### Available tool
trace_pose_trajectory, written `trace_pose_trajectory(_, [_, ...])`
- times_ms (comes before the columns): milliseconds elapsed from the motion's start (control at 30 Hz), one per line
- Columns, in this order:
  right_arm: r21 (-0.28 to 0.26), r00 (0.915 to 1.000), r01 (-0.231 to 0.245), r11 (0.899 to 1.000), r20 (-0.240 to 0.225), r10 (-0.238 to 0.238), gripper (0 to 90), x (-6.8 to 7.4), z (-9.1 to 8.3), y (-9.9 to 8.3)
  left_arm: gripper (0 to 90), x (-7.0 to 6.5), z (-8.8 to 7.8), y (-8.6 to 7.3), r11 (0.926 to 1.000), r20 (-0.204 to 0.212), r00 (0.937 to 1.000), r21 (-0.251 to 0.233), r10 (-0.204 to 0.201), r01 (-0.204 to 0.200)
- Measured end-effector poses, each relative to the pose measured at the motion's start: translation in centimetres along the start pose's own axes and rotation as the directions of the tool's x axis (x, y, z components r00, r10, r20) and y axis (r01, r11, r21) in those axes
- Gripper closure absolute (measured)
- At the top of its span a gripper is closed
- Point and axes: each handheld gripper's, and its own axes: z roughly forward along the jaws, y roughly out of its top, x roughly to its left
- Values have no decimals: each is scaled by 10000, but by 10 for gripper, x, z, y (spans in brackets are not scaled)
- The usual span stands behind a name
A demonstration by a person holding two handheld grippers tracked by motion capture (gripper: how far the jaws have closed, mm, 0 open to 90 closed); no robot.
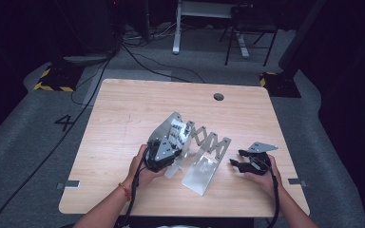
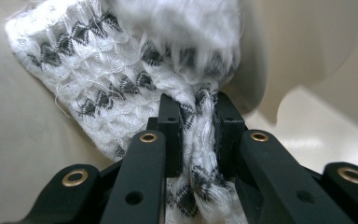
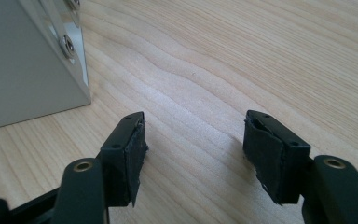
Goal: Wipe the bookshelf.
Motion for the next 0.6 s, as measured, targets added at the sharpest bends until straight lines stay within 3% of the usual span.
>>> trace_pose_trajectory(167, [11,10000,-5,10000,27,5,395,0,0,0,776,-5,17,-10,9971,-91,9997,726,230,-222])
trace_pose_trajectory(233, [-6,10000,-10,10000,7,10,395,0,0,0,775,-4,23,-14,9967,-16,9999,809,-106,107])
trace_pose_trajectory(400, [12,10000,2,10000,29,-2,395,0,0,0,775,-1,37,-24,9898,43,9996,1400,-284,275])
trace_pose_trajectory(600, [10,10000,16,10000,20,-16,395,0,0,0,776,0,37,-24,9886,199,9990,1461,-409,375])
